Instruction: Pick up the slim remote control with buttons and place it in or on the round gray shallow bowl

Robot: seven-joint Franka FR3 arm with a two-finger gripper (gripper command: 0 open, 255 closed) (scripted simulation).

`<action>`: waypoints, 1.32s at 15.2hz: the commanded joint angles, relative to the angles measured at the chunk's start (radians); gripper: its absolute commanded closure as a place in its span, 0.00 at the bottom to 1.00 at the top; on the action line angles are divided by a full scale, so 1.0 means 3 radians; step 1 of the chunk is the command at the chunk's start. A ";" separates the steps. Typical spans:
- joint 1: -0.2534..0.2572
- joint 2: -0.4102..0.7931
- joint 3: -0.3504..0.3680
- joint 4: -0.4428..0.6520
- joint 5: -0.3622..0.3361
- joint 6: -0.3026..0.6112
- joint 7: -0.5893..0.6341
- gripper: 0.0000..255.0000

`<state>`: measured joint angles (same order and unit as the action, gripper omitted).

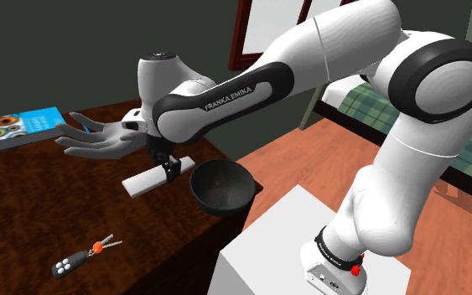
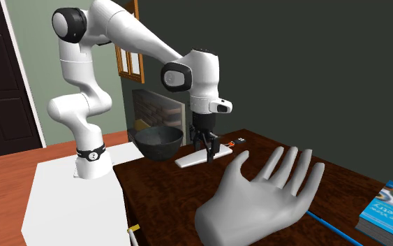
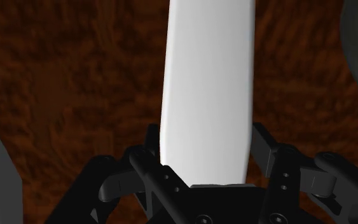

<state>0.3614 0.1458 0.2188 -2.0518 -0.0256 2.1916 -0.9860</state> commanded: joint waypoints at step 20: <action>-0.0017 -0.0320 0.0005 0.0576 0.0085 -0.0888 -0.0056 1.00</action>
<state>0.3563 0.0509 0.2203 -1.8903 -0.0004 1.9376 -1.0027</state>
